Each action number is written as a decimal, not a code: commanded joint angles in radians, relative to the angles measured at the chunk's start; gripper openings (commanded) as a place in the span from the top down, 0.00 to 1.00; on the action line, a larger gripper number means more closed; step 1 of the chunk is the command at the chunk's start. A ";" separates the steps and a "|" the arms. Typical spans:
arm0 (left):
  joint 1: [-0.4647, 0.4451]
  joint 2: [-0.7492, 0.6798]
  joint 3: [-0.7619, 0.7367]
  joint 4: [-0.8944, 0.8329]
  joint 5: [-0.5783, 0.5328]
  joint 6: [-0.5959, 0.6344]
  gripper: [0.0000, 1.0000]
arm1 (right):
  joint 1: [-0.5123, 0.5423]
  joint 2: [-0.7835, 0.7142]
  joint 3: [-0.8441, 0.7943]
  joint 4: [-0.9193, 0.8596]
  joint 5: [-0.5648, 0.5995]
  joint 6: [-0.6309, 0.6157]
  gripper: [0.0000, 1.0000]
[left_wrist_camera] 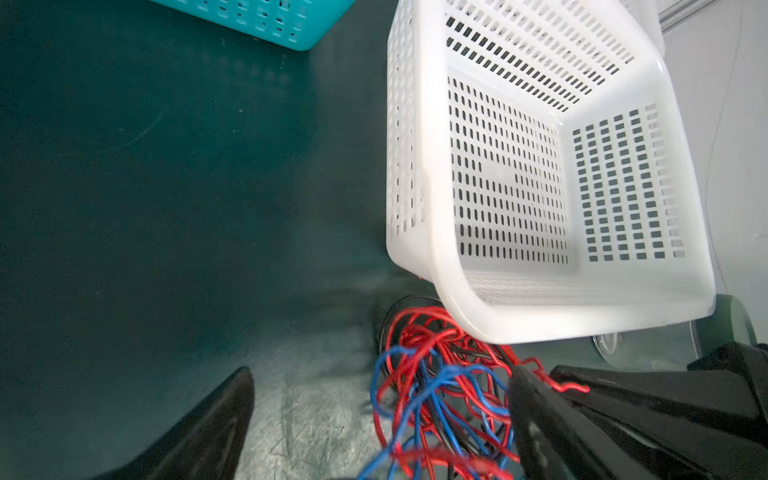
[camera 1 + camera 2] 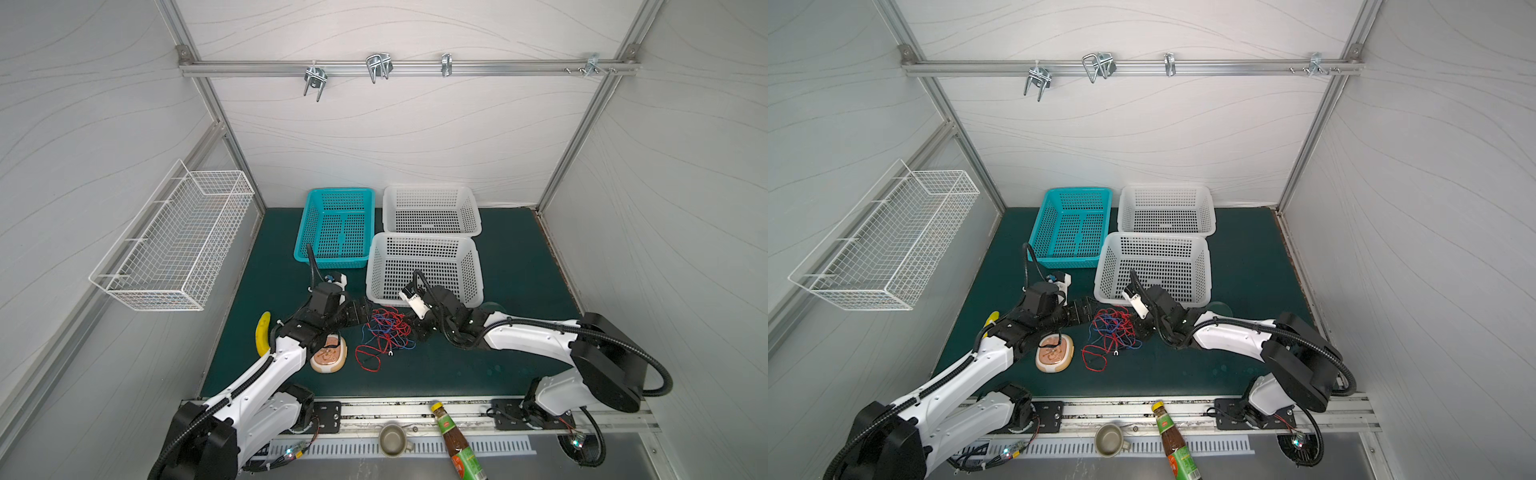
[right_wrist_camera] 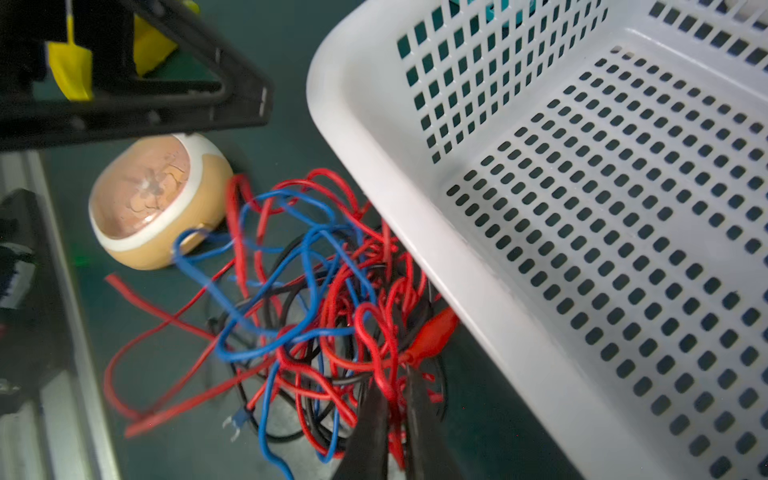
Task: Untangle the cables
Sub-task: 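Close the right gripper on the bundle near the red clip while left lowers, then lift the wire bundle with the right gripper while the left grasps a strand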
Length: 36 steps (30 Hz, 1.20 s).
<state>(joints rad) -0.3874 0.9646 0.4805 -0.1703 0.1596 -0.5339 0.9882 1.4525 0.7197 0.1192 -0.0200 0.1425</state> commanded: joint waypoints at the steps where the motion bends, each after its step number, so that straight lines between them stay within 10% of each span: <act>1: -0.004 -0.022 0.028 0.059 0.039 0.021 0.04 | 0.001 -0.064 0.027 -0.009 -0.013 -0.014 0.97; 36: -0.004 -0.142 -0.052 0.127 0.127 0.014 0.12 | 0.019 -0.415 0.014 -0.105 0.114 -0.039 1.00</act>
<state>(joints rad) -0.3874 0.8539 0.4339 -0.1284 0.2443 -0.5243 1.0019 1.0924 0.7353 -0.0090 0.0669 0.0906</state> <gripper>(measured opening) 0.879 0.053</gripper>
